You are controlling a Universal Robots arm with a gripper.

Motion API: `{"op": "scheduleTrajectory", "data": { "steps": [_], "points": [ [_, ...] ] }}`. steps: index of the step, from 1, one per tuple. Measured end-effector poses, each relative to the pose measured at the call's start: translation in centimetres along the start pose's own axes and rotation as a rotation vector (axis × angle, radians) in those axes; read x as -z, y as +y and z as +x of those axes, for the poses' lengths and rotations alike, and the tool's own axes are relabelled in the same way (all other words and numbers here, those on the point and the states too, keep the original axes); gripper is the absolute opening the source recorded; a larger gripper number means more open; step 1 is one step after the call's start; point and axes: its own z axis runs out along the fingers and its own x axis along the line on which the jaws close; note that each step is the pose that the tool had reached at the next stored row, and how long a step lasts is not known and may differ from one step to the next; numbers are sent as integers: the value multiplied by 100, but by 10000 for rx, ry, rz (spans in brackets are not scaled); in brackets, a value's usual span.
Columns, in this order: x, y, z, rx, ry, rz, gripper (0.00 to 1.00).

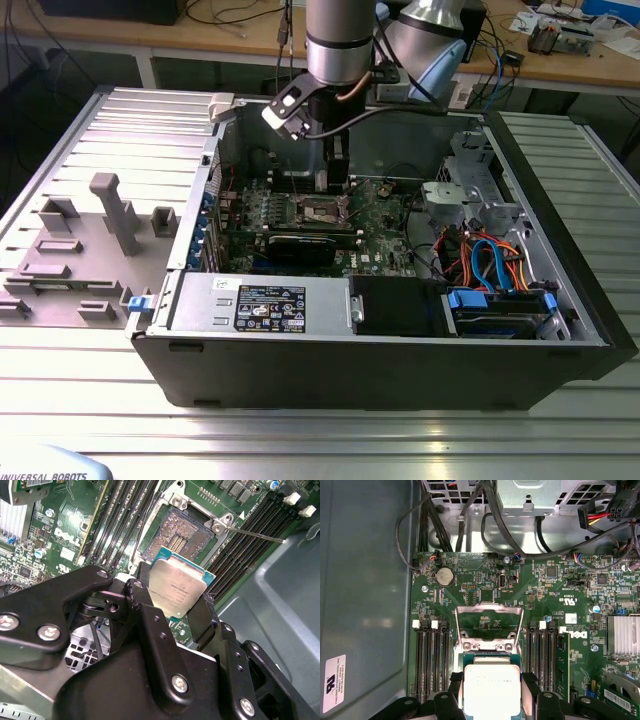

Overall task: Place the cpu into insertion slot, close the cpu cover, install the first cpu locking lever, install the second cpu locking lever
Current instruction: 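Place the cpu into insertion slot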

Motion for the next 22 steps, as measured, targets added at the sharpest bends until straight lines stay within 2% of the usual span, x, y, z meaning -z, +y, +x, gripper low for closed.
{"op": "scheduleTrajectory", "data": {
  "steps": [9,17,22],
  "points": [
    [-19,-1,0,0,2,-2,54],
    [-99,-6,-2,0,0,0,54],
    [-107,-7,-2,0,-1,1,54]
  ]
}}
